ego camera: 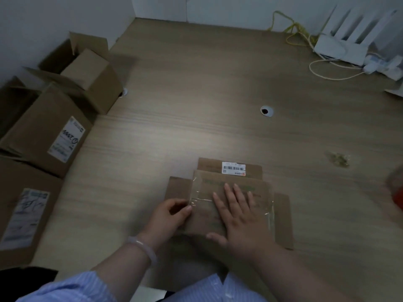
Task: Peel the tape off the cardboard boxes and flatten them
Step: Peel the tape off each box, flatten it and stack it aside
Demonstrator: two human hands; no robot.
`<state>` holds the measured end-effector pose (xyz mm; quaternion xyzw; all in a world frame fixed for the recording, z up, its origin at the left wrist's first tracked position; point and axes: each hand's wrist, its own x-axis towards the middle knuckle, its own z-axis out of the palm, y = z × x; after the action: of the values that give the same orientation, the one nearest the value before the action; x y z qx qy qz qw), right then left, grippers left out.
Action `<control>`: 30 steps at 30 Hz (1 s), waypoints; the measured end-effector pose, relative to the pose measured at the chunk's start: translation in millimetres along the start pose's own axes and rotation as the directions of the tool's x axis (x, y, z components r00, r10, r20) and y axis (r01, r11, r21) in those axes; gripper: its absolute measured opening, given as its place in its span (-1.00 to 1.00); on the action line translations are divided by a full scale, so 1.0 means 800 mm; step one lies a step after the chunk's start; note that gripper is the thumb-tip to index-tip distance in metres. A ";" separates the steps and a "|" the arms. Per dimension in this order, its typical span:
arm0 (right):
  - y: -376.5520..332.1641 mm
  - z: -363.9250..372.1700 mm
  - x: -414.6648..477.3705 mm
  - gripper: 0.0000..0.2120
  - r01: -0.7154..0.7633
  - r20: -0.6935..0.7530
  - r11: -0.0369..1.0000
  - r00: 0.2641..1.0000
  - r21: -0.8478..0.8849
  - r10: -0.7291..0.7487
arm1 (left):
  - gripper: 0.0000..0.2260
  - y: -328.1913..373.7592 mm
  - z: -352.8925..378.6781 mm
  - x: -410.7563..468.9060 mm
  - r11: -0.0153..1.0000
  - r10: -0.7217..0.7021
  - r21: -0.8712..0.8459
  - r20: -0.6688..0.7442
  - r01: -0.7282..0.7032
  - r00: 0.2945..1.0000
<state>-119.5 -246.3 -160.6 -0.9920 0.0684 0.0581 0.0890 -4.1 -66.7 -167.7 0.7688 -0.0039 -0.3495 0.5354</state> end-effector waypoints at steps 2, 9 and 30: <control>0.002 0.003 0.002 -0.14 0.014 -0.021 0.999 1.000 -0.029 -0.015 | -0.84 -0.008 -0.007 -0.013 0.996 -0.031 -0.081 0.055 0.035 0.998; 0.010 0.001 0.011 -0.17 0.051 -0.055 0.998 0.997 -0.036 -0.053 | -0.88 -0.013 -0.004 -0.042 0.993 -0.079 -0.095 -0.044 0.075 0.996; 0.010 -0.001 0.010 -0.15 0.052 -0.060 0.999 0.997 0.002 -0.052 | -0.81 0.036 -0.014 -0.034 0.915 0.305 0.292 -0.051 -0.278 0.951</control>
<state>-112.9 -254.9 -162.1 -0.9946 0.0452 0.0257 0.0899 -7.9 -59.2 -126.8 0.8436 -0.1425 -0.2243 0.4666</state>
